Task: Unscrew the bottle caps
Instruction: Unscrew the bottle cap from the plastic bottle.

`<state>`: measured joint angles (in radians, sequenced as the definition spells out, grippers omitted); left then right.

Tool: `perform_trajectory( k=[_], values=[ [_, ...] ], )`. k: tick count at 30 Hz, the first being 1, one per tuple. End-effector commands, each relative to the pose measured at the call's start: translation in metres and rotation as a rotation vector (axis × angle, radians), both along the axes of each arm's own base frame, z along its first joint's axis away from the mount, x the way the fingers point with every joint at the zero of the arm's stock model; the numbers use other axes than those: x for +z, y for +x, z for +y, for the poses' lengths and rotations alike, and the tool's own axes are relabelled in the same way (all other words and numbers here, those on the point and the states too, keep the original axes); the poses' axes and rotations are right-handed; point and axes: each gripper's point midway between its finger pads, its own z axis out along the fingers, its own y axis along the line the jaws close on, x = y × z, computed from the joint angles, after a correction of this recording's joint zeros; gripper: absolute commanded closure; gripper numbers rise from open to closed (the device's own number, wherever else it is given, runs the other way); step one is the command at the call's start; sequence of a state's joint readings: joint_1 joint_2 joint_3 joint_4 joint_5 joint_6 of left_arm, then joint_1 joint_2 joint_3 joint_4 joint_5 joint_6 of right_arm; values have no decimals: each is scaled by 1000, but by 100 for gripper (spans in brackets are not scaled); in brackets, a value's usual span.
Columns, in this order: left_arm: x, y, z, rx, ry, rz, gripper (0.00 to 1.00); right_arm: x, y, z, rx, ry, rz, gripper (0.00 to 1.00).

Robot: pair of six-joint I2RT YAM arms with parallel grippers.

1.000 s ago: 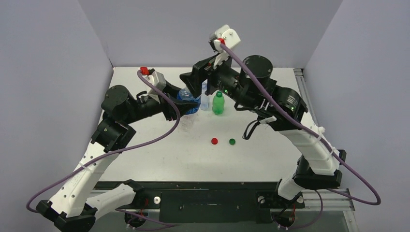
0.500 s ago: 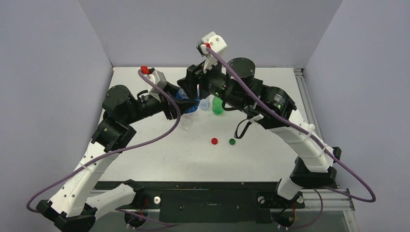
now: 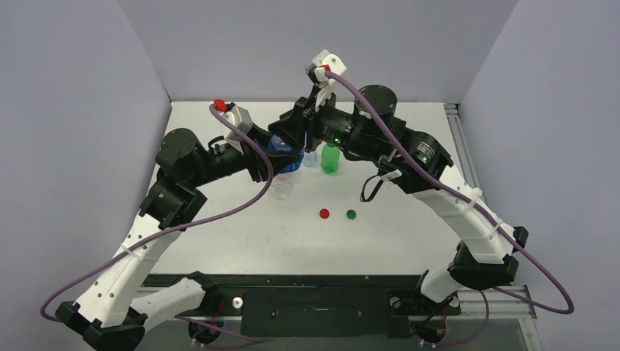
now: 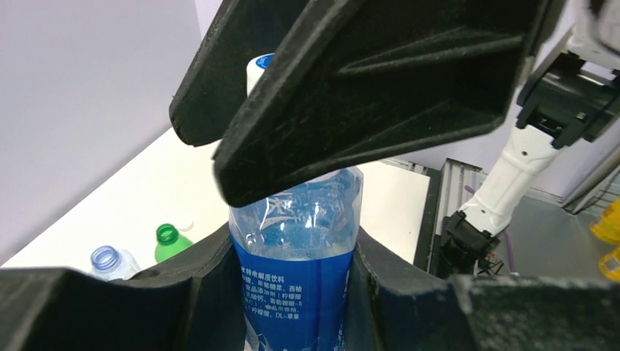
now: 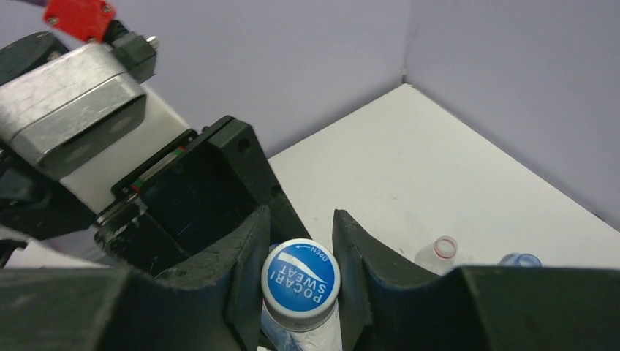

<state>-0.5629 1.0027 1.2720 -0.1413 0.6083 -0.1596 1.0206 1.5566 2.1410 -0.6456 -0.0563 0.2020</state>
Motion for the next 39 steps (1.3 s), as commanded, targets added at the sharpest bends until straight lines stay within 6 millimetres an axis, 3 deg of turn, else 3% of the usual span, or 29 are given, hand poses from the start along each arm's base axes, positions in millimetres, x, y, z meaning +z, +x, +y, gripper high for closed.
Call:
perform_trajectory(
  k=[1, 5, 7, 10, 13, 16, 18, 19, 21, 22, 23, 28, 31, 32, 33, 34, 35, 36, 39],
  values=[
    [29, -41, -6, -192, -81, -61, 88, 51, -44, -12, 329, 168, -141, 100],
    [36, -75, -9, -377, -97, -59, 88, 70, -107, -24, 696, 272, -242, 100],
    [37, -88, -9, -446, -91, -46, 88, 74, -129, -30, 834, 301, -262, 100],
    [38, -103, -8, -525, -84, -28, 88, 81, -148, -37, 960, 352, -262, 100],
    [43, -110, -8, -546, -89, -31, 88, 80, -154, -41, 1016, 363, -255, 100],
    [44, -113, -7, -556, -88, -38, 88, 75, -147, -41, 1005, 351, -236, 90],
    [43, -112, -7, -555, -86, -50, 88, 72, -136, -43, 966, 341, -224, 67],
    [43, -112, -7, -549, -86, -58, 88, 73, -129, -44, 927, 343, -223, 47],
    [41, -106, -7, -517, -88, -77, 88, 67, -101, -45, 768, 304, -197, 28],
    [39, -99, -8, -484, -90, -95, 89, 59, -78, -45, 624, 251, -202, 26],
    [37, -95, -8, -462, -89, -95, 89, 60, -71, -50, 558, 223, -249, 24],
    [25, -50, -8, -242, -84, -110, 89, 59, -20, -69, 191, 194, -157, 22],
    [18, -23, -4, -107, -80, -111, 88, 54, -12, -71, 84, 145, -153, 21],
    [12, -16, -3, -78, -72, -105, 88, 40, -8, -65, 27, 95, -122, 20],
    [11, -6, -1, -24, -77, -97, 89, 48, -10, -68, -3, 77, -157, 20],
    [8, -1, 0, 0, -74, -93, 89, 29, -4, -58, -53, 5, -118, 20],
    [7, 6, 2, 36, -78, -90, 89, 40, -12, -56, -60, 12, -132, 20],
    [6, 8, 2, 46, -79, -92, 89, 23, 3, -55, -135, -51, -99, 19],
    [4, 14, 3, 70, -83, -90, 89, 18, 6, -48, -177, -79, -85, 20]
  ],
)
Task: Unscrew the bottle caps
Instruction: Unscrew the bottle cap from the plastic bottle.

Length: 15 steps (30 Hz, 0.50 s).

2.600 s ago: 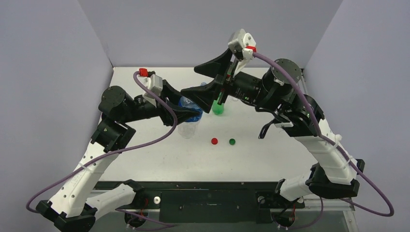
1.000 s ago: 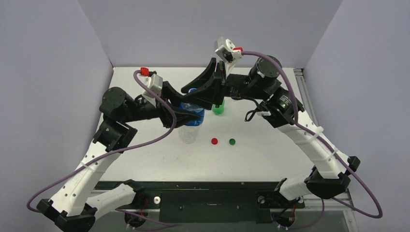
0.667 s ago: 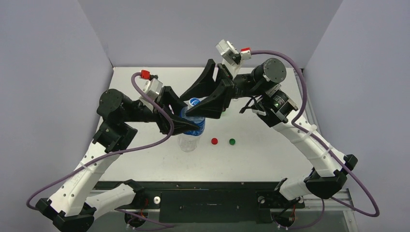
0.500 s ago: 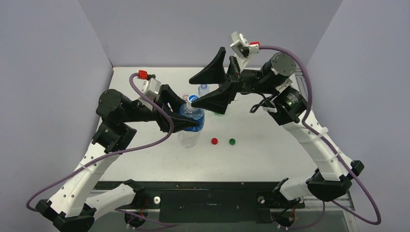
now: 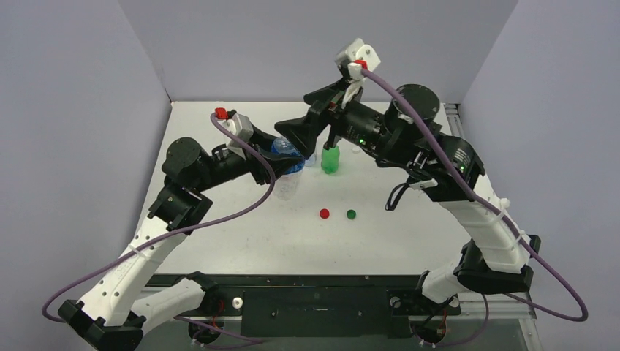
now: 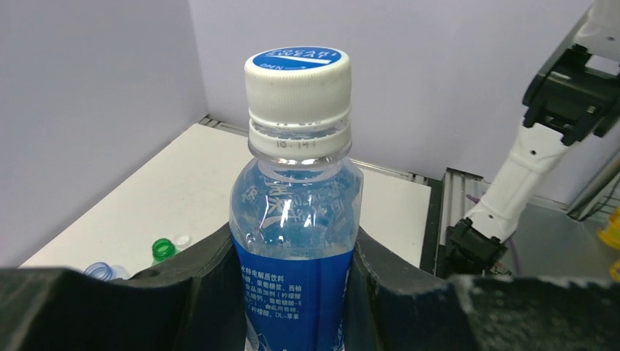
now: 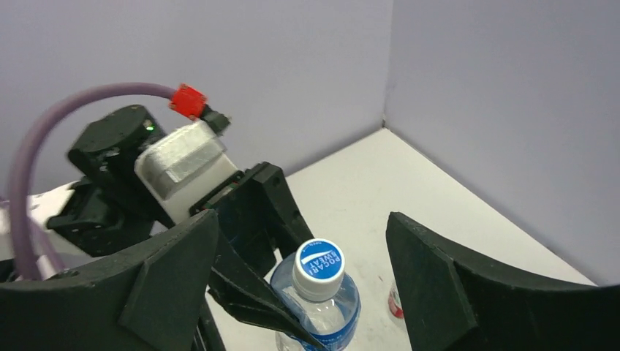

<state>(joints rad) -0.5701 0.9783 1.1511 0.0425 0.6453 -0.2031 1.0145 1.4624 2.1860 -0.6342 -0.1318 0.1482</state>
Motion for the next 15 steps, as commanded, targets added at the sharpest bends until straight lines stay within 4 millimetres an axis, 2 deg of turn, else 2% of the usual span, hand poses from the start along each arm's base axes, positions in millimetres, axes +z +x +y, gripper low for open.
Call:
perform_trajectory(
  k=[1, 5, 10, 12, 15],
  values=[
    [12, 19, 11, 123, -33, -52, 89, -43, 41, -10, -263, -170, 53, 23],
    [12, 20, 12, 129, -35, -53, 89, -47, 44, -1, -267, -158, 81, 36],
    [15, 17, 12, 126, -41, -56, 89, -45, 45, 6, -257, -143, 94, 46],
    [15, 17, 13, 128, -40, -55, 89, -46, 45, 11, -240, -138, 102, 53],
    [16, 17, 13, 128, -38, -58, 89, -50, 45, 16, -219, -133, 120, 72]
  ],
)
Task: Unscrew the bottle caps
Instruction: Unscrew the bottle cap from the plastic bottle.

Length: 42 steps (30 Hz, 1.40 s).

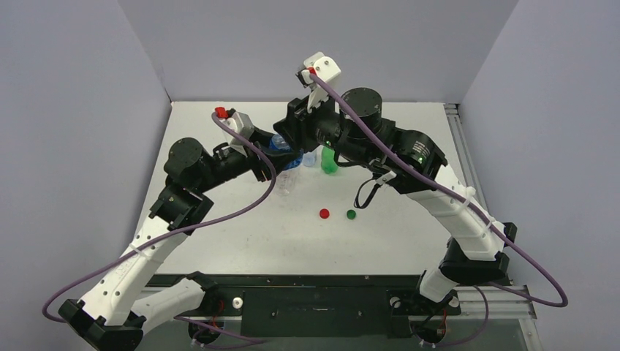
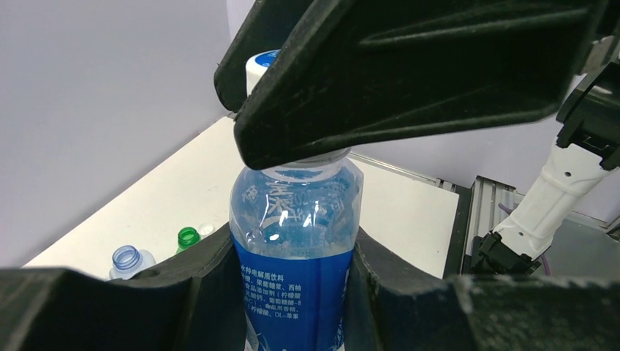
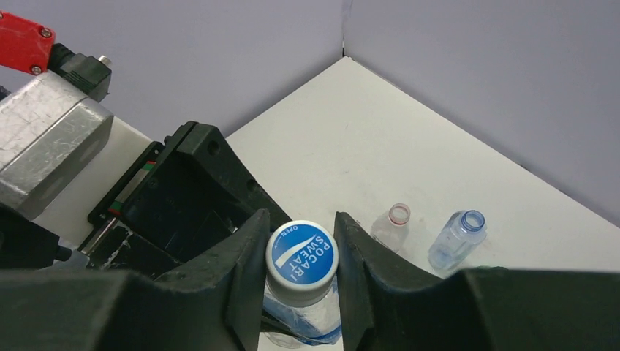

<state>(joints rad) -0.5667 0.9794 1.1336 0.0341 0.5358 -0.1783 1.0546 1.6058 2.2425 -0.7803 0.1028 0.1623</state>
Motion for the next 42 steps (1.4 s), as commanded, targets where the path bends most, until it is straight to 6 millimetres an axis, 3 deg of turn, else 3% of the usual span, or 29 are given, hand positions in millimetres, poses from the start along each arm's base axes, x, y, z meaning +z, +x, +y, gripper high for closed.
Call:
perform_trajectory(
  k=[1, 6, 9, 14, 16, 23, 24, 25, 26, 27, 28, 30, 32, 33, 39, 40, 41, 42],
  values=[
    [25, -5, 6, 12, -39, -73, 89, 21, 1, -7, -10, 66, -10, 81],
    [27, -15, 1, -51, -41, -67, 89, 27, -4, -5, 98, 129, -13, 100],
    [31, -34, -5, -155, -55, -57, 89, 45, -34, -7, 323, 202, -58, 100],
    [38, -86, -12, -438, -51, -22, 89, 54, -98, -15, 721, 227, -176, 100],
    [40, -98, -12, -498, -46, -20, 90, 55, -114, -20, 801, 223, -200, 100],
    [50, -120, -11, -589, -43, -26, 94, 55, -130, -30, 932, 257, -191, 100],
    [51, -122, -10, -593, -43, -27, 94, 62, -132, -32, 941, 279, -223, 97],
    [51, -122, -10, -594, -42, -26, 94, 61, -125, -32, 913, 289, -208, 93],
    [49, -122, -10, -592, -37, -25, 94, 60, -120, -32, 884, 290, -199, 80],
    [47, -119, -11, -578, -35, -37, 94, 60, -105, -32, 803, 289, -187, 72],
    [45, -116, -11, -564, -32, -36, 94, 59, -95, -32, 754, 277, -198, 56],
    [43, -100, -13, -484, -37, -53, 94, 62, -69, -37, 583, 261, -191, 34],
    [40, -84, -14, -401, -41, -61, 94, 61, -45, -44, 428, 253, -164, 24],
    [36, -77, -14, -369, -32, -73, 94, 60, -34, -49, 348, 251, -152, 23],
    [25, -24, -5, -89, -9, -72, 94, 63, -19, -57, 77, 196, -159, 21],
    [25, -15, -2, -39, -6, -77, 94, 52, -17, -58, 15, 146, -129, 21],
    [23, -11, -1, -19, -1, -71, 94, 59, -17, -51, -5, 142, -131, 20],
    [22, -4, 2, 20, -2, -68, 94, 49, -8, -56, -79, 94, -108, 20]
  ],
)
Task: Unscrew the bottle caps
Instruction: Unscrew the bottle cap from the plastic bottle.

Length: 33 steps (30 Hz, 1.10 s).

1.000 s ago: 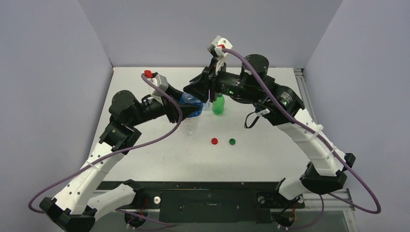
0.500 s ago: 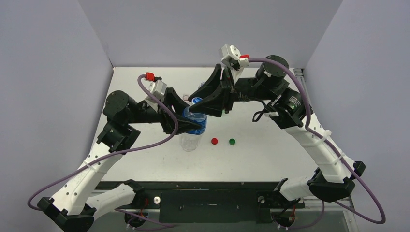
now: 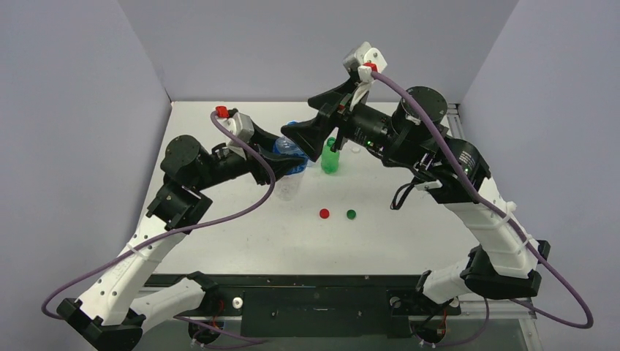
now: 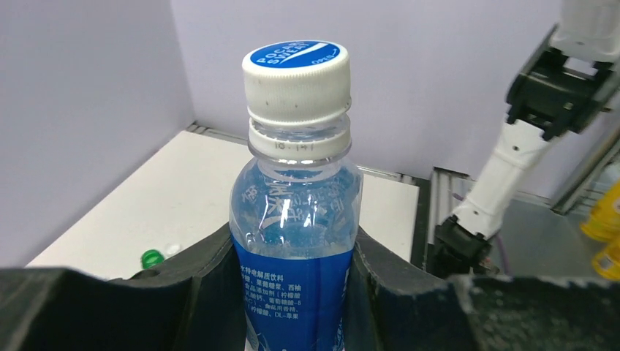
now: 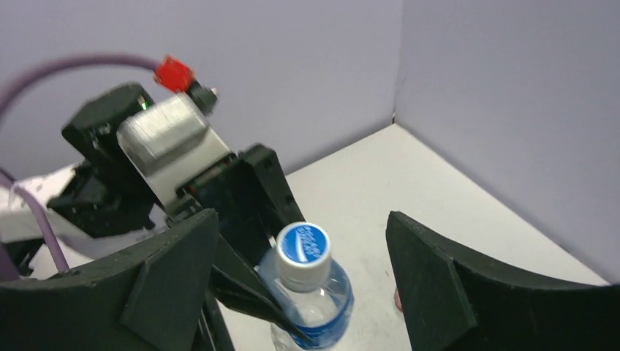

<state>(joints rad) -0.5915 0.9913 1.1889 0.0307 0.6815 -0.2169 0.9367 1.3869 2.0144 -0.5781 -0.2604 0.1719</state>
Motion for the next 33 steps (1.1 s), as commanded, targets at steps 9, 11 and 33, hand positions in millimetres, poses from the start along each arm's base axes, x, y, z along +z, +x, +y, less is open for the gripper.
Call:
perform_trajectory(
  k=[9, 11, 33],
  values=[
    [3, 33, 18, 229, 7, -59, 93, -6, 48, 2, -417, -98, 35, 20],
    [2, 34, 19, 232, 9, -62, 93, -5, 47, 7, -400, -90, 40, 24],
    [-8, 19, 10, 128, 29, -52, 93, 1, 14, 9, 48, -35, 6, 100]
  ],
)
